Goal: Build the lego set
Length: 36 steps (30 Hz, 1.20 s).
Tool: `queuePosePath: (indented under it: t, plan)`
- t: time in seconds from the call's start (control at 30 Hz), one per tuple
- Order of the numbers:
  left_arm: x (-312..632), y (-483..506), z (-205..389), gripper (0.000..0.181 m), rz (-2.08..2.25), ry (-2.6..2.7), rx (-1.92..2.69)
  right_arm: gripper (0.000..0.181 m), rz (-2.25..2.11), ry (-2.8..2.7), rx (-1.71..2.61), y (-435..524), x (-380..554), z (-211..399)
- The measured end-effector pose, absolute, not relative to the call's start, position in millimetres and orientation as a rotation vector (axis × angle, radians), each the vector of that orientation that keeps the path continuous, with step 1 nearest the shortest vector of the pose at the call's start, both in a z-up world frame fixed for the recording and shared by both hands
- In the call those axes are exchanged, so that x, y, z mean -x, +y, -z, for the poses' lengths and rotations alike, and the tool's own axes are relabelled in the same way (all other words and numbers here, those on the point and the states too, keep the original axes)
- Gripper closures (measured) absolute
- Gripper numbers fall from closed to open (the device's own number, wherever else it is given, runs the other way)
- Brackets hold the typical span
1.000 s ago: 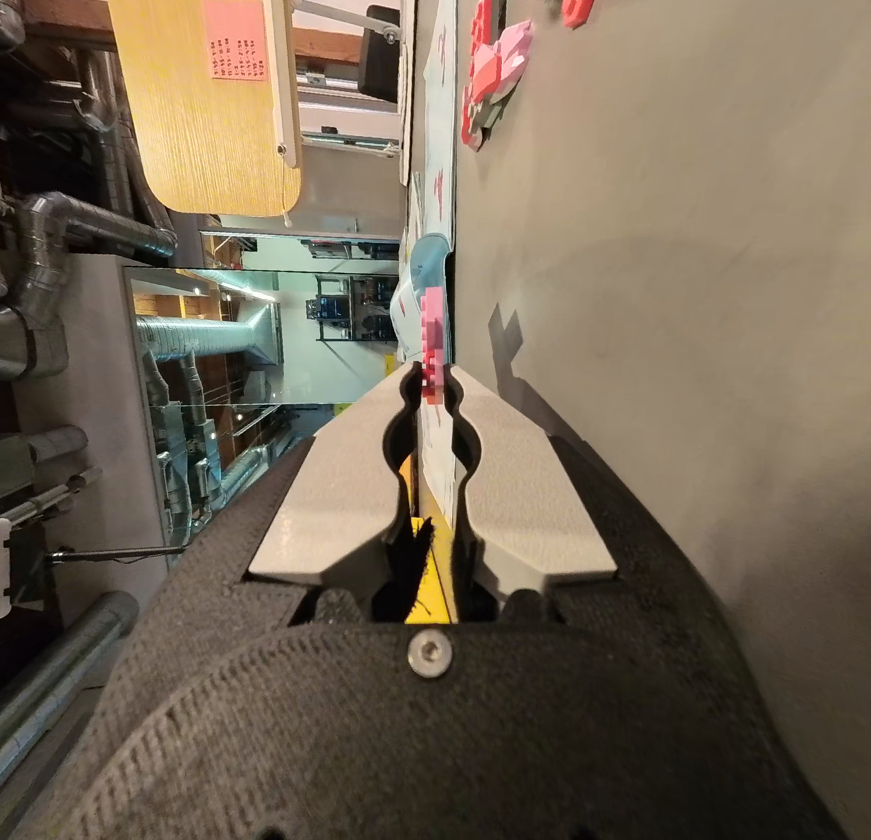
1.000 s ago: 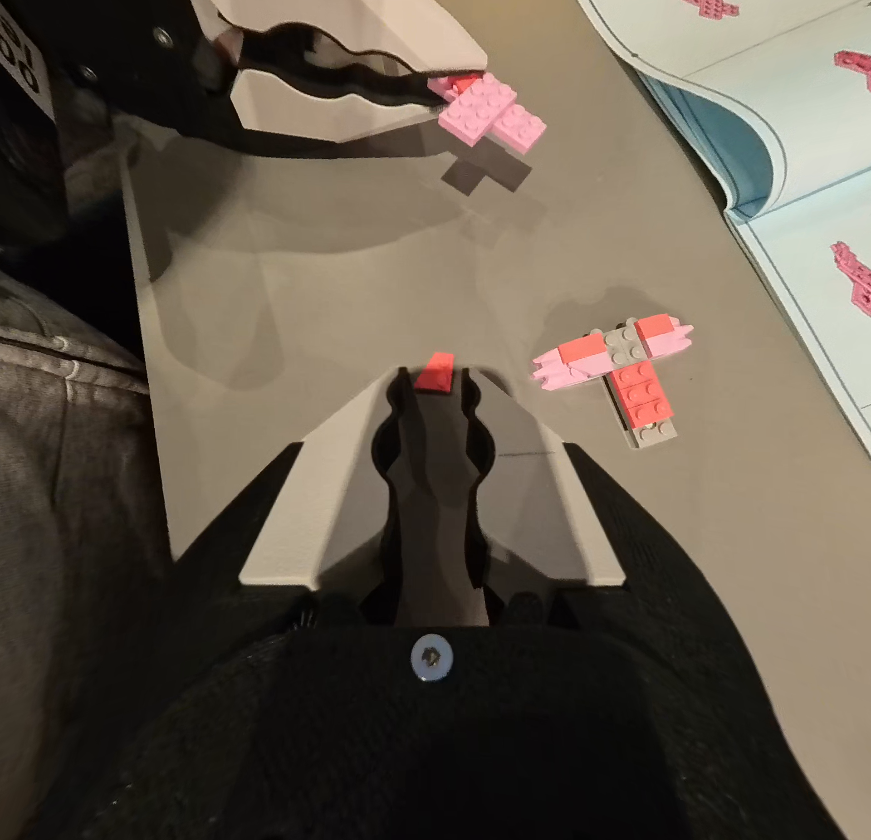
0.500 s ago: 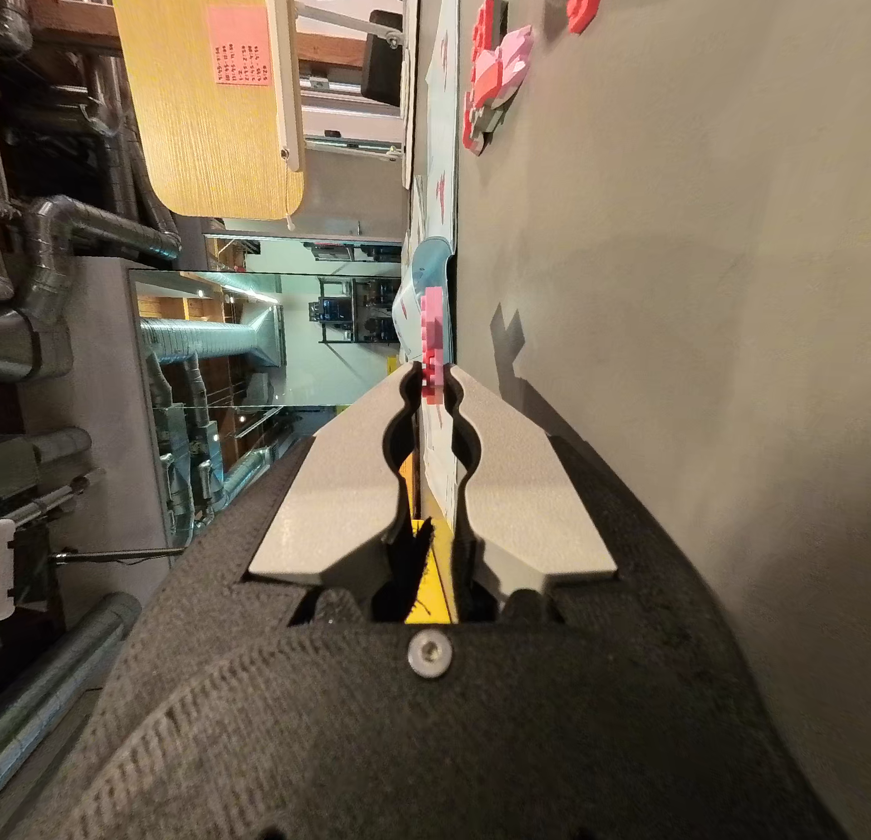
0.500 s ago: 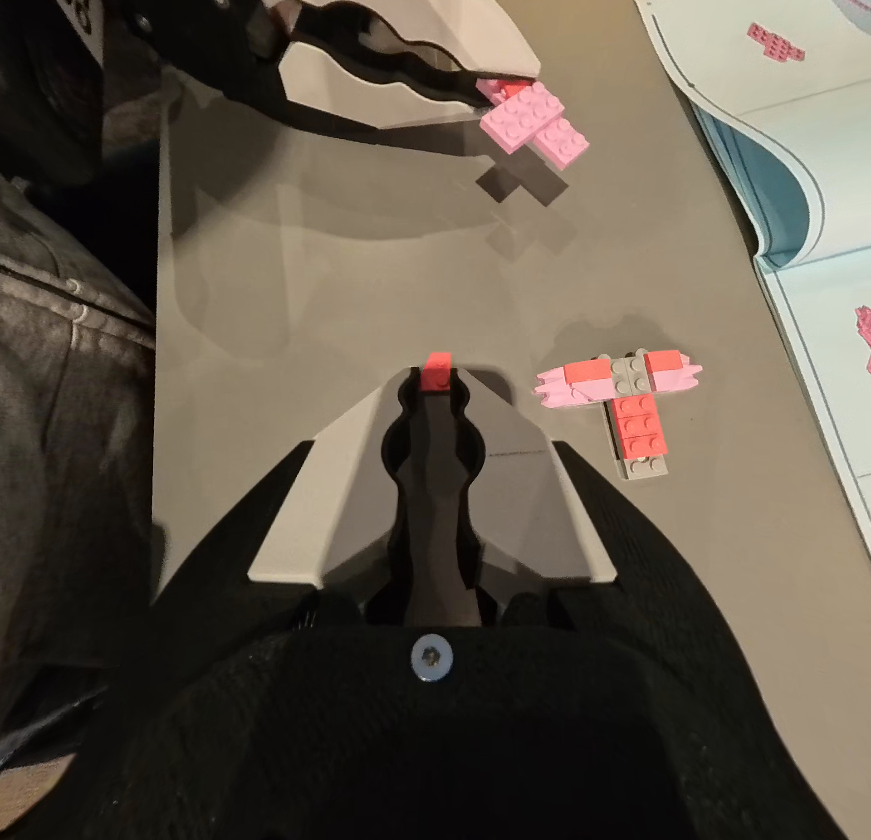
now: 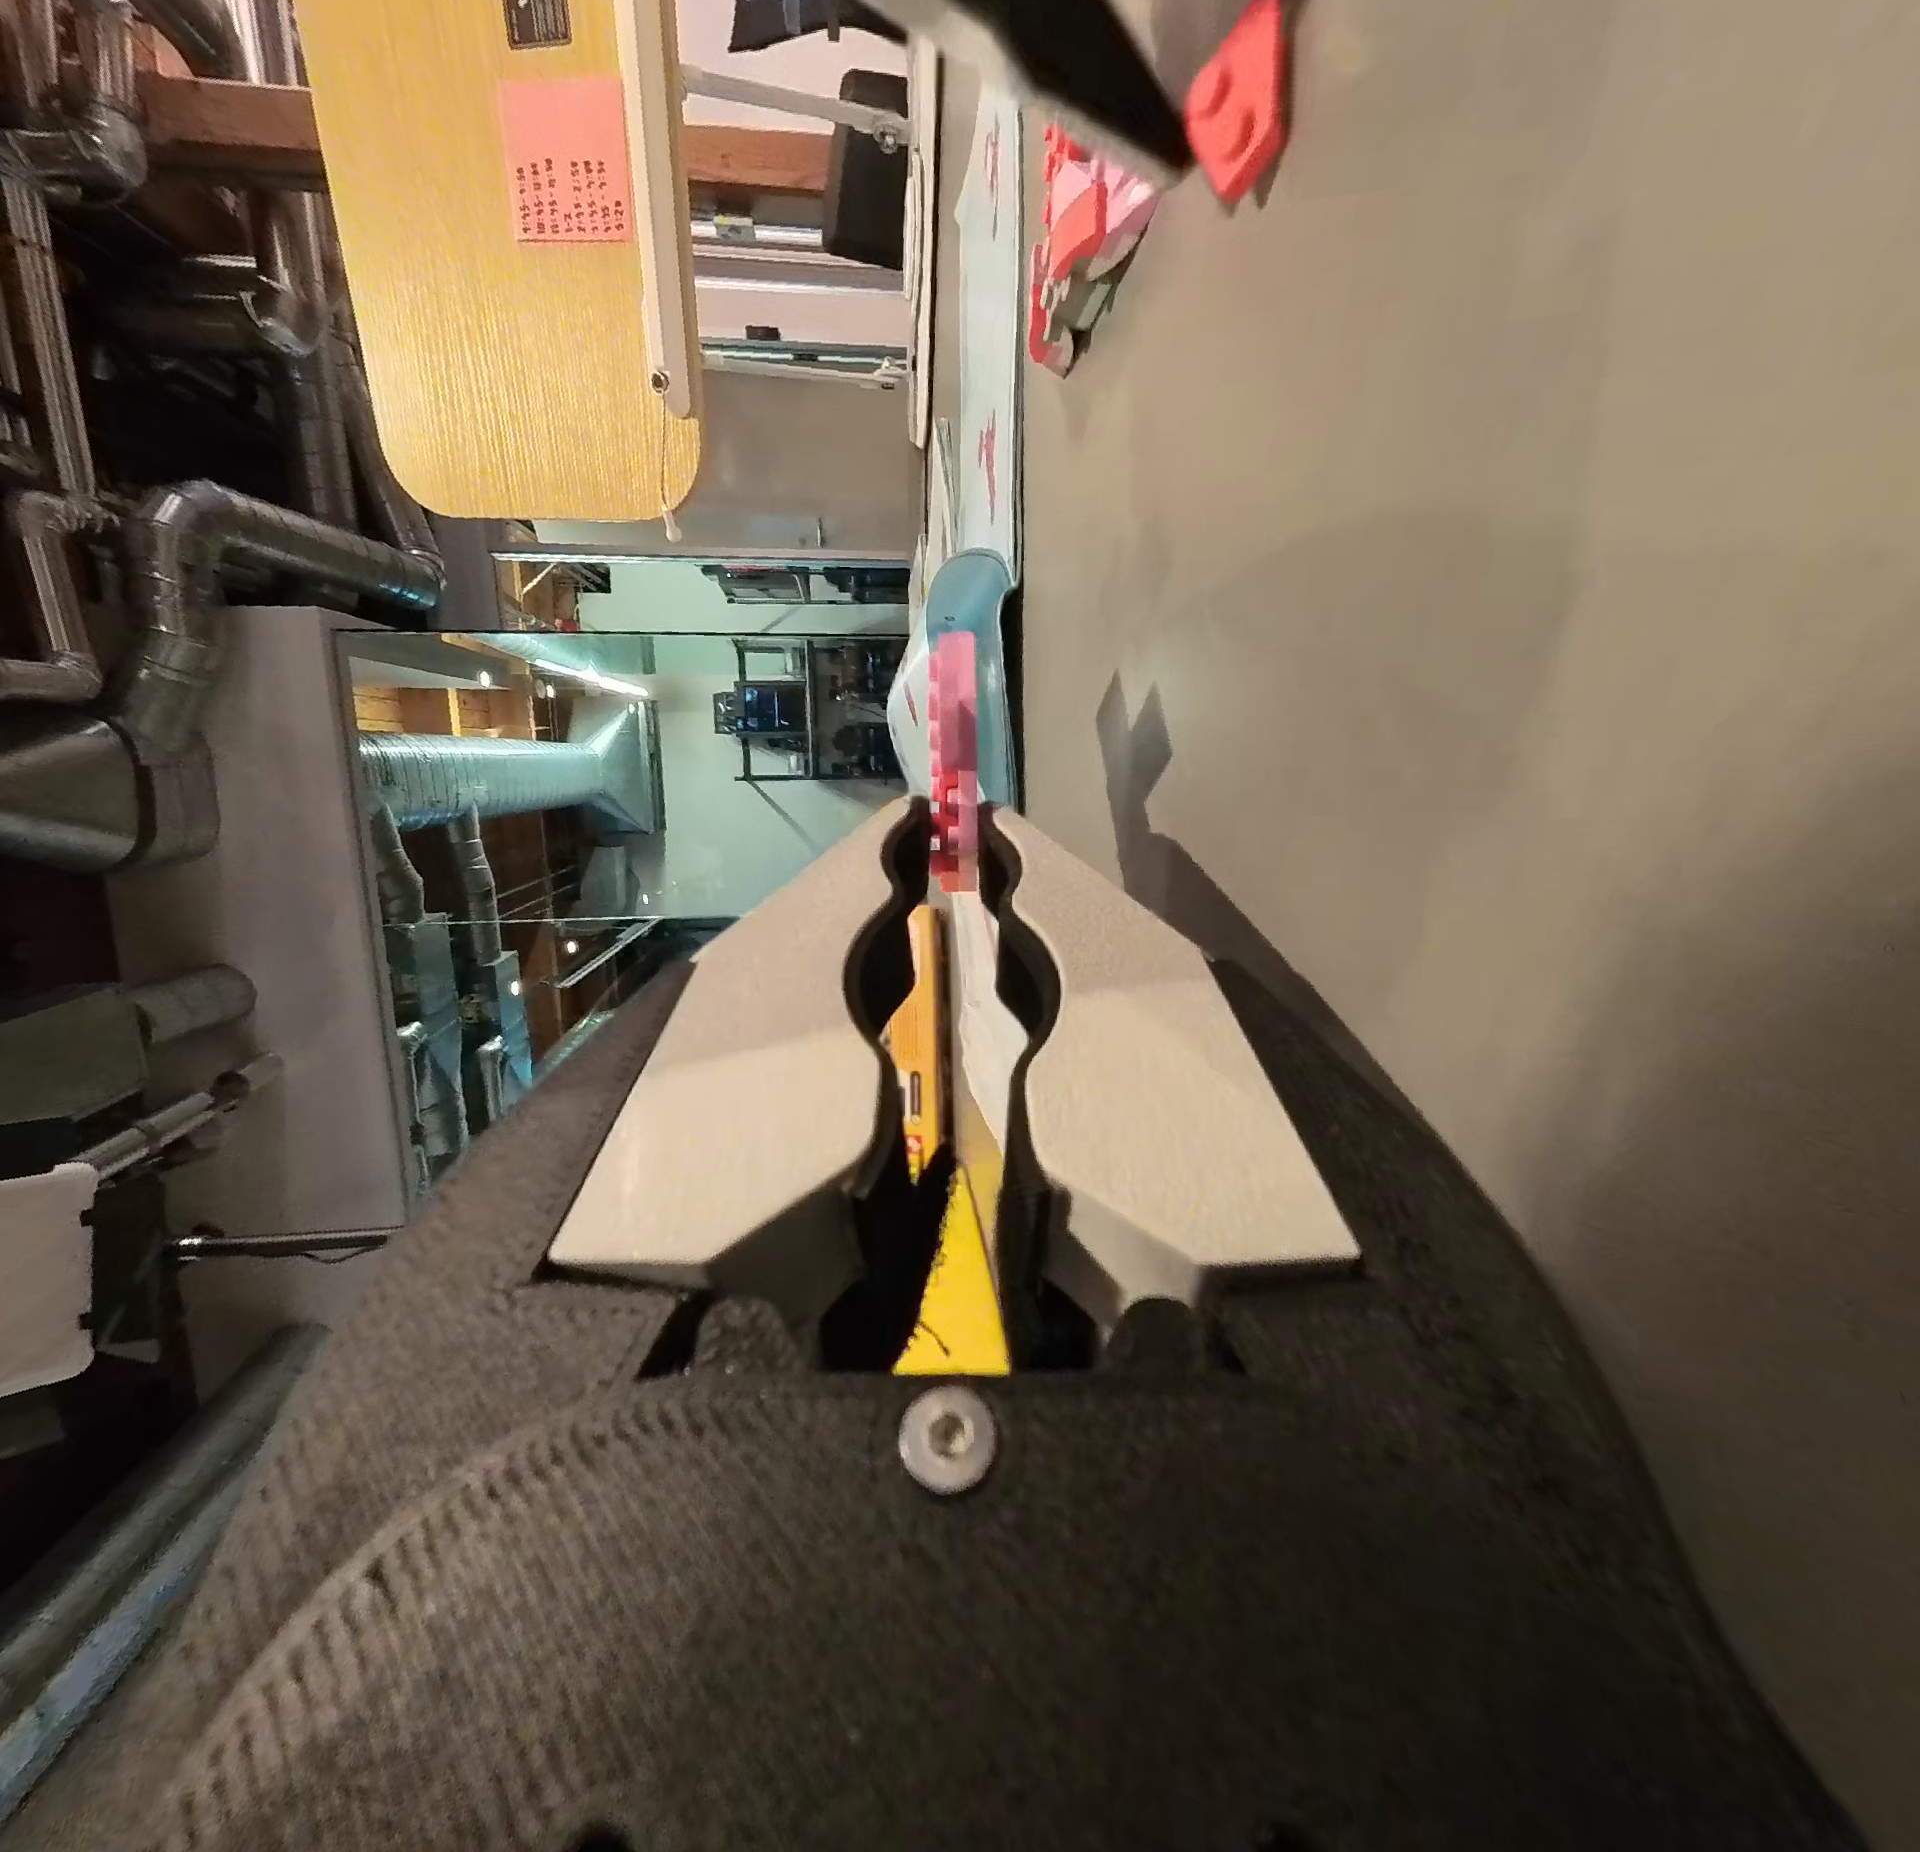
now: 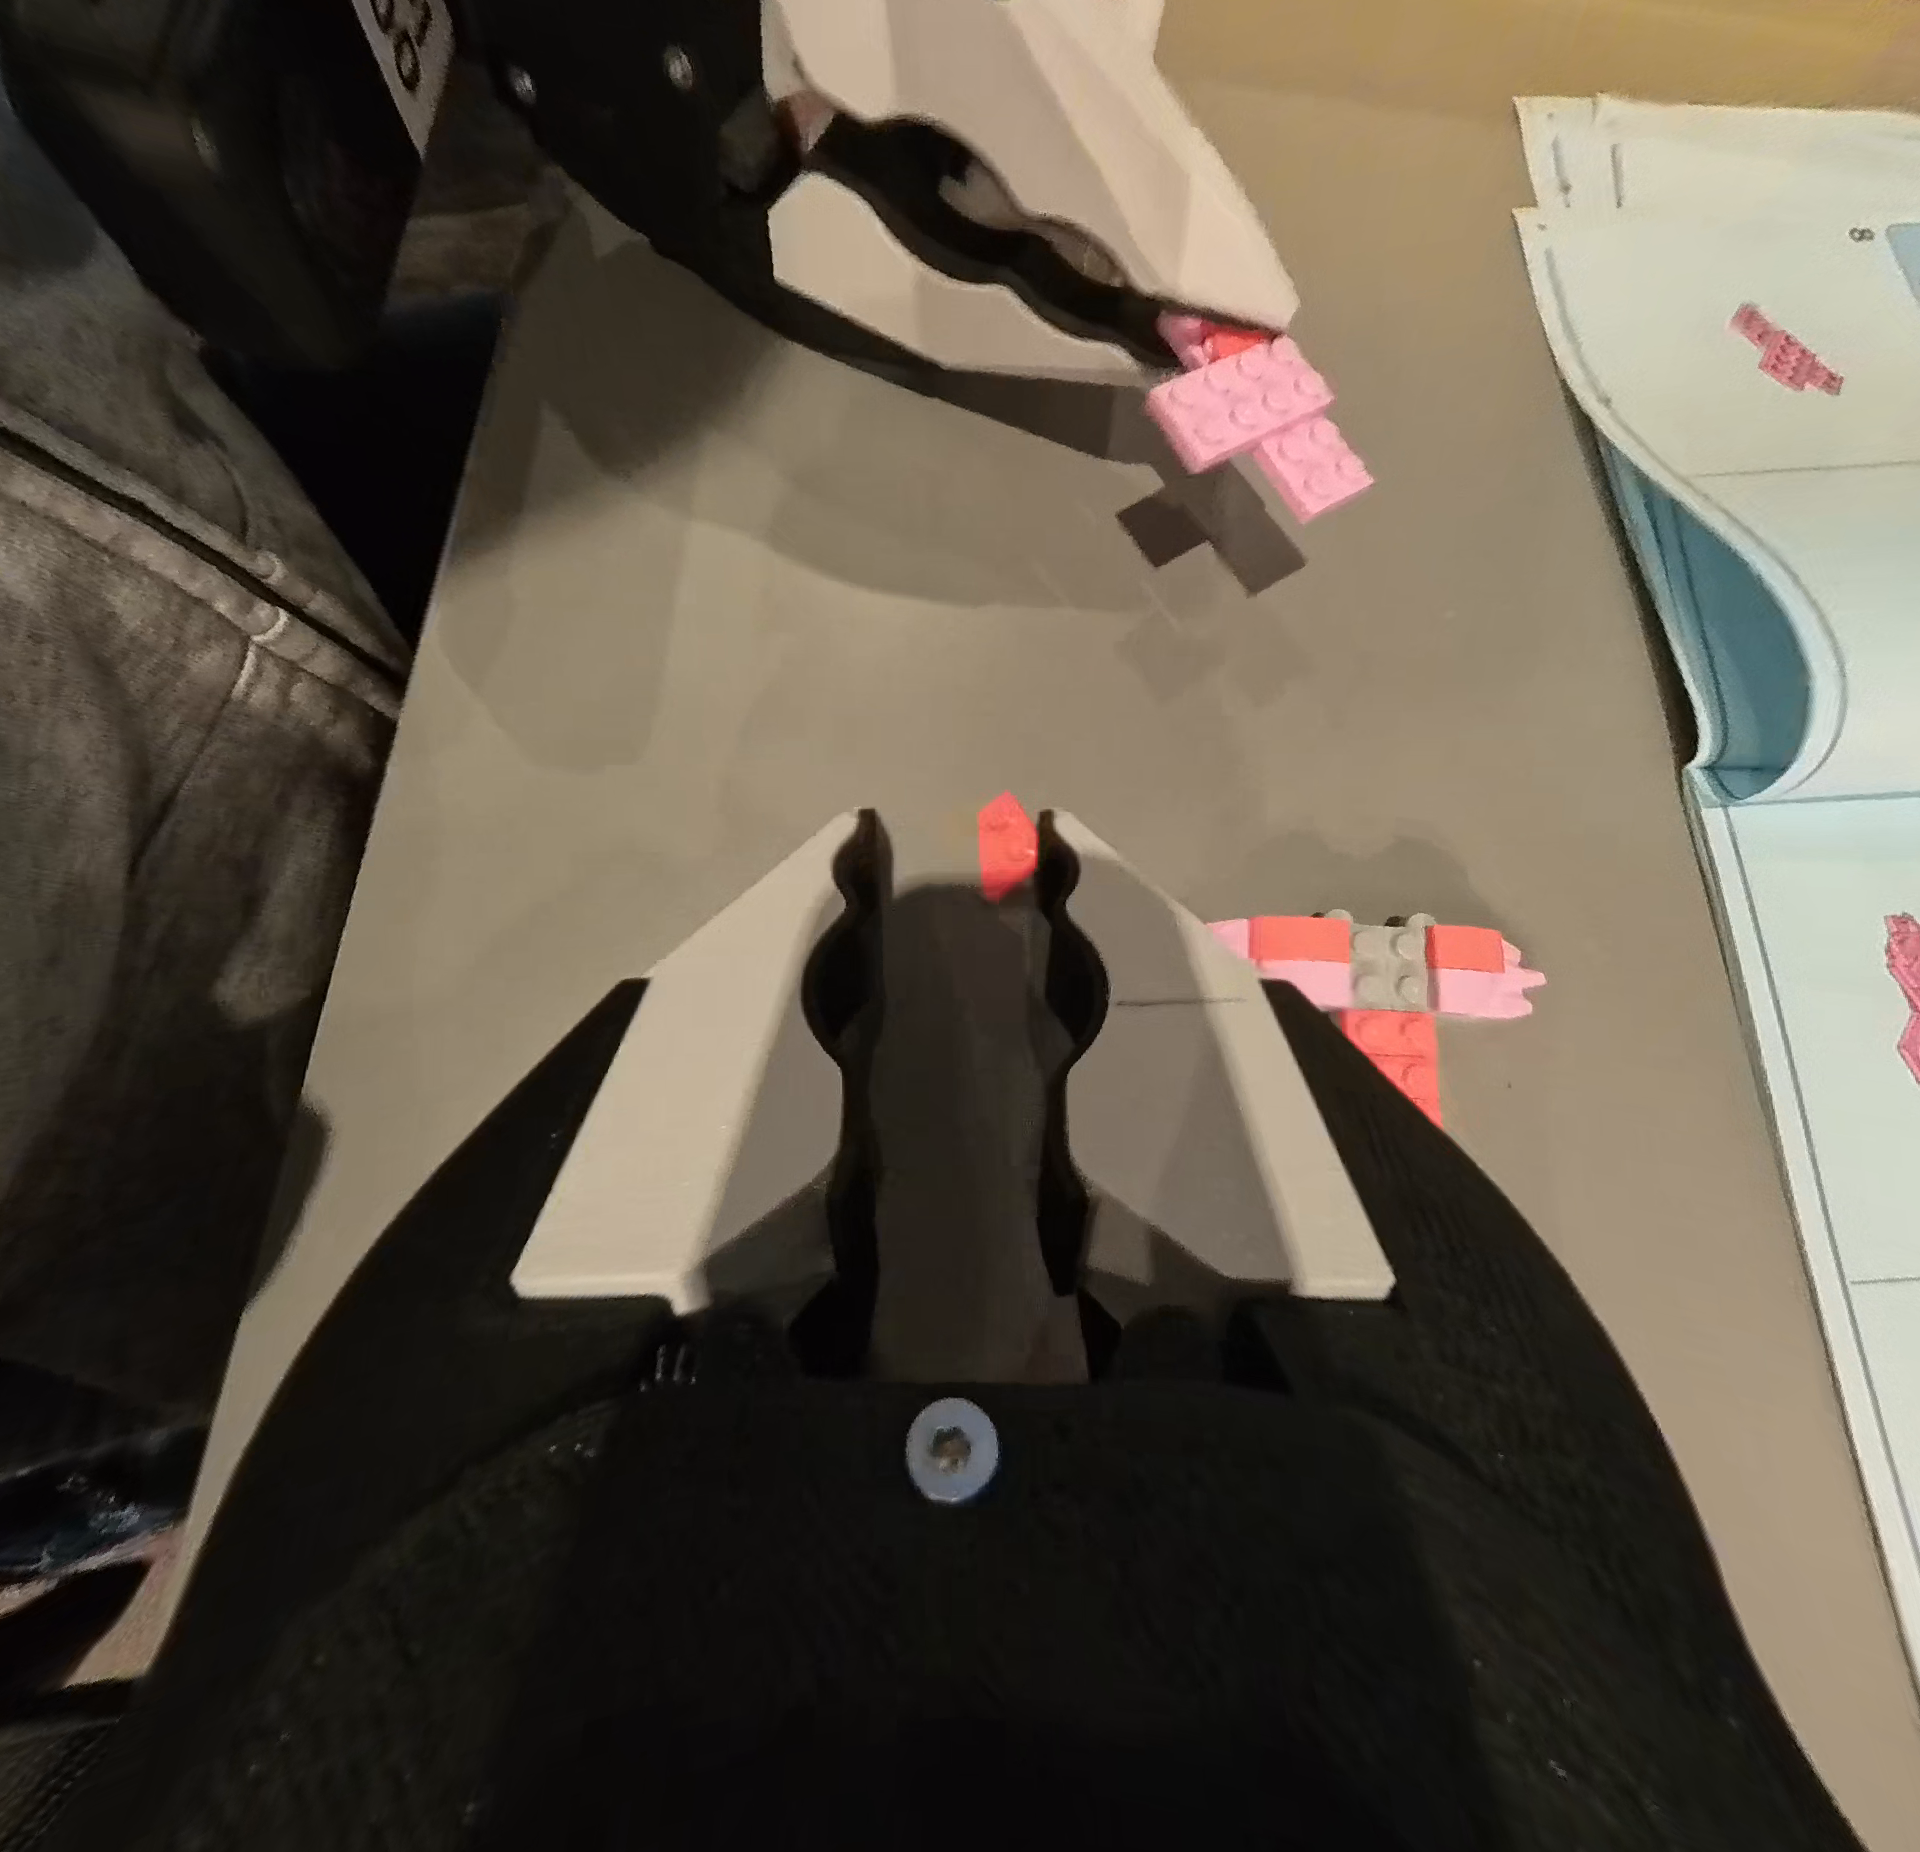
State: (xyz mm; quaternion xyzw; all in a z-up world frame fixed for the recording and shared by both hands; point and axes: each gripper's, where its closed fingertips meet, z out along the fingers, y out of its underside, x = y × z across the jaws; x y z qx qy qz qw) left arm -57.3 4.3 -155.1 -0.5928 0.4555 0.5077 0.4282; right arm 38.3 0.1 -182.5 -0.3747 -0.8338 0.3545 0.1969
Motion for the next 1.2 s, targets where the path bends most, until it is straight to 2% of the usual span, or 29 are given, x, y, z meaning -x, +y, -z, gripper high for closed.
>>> queuePosePath:
  t: [0.13, 0.3, 0.43, 0.5, 0.53, 0.57, 0.77, 1.2]
  plan:
    - [46, 2, 153, 0.173, -1.224, 1.162, 1.435, 0.143, -0.932, -2.137, 0.97, 16, -18, 161]
    - [34, -1, 155, 0.174, -1.178, 1.196, 1.404, 0.138, -0.684, -1.984, 0.635, 9, -2, 147]
    - [26, -4, 149, 0.174, -1.162, 1.189, 1.35, 0.146, -0.543, -1.932, 0.459, -6, 6, 150]
    - [23, -6, 147, 0.174, -1.156, 1.195, 1.332, 0.16, -0.445, -1.902, 0.406, -6, 11, 153]
    - [22, -6, 148, 0.174, -1.157, 1.201, 1.334, 0.173, -0.376, -1.878, 0.378, -3, 13, 152]
    - [23, -6, 150, 0.174, -1.164, 1.207, 1.336, 0.177, -0.321, -1.856, 0.34, -2, 14, 152]
    - [39, -3, 142, 0.154, -1.279, 1.131, 1.344, 0.178, -0.26, -1.823, 0.321, 5, 12, 151]
    - [44, -6, 144, 0.159, -1.183, 1.073, 1.429, 0.178, -0.172, -1.74, 0.258, 12, 10, 142]
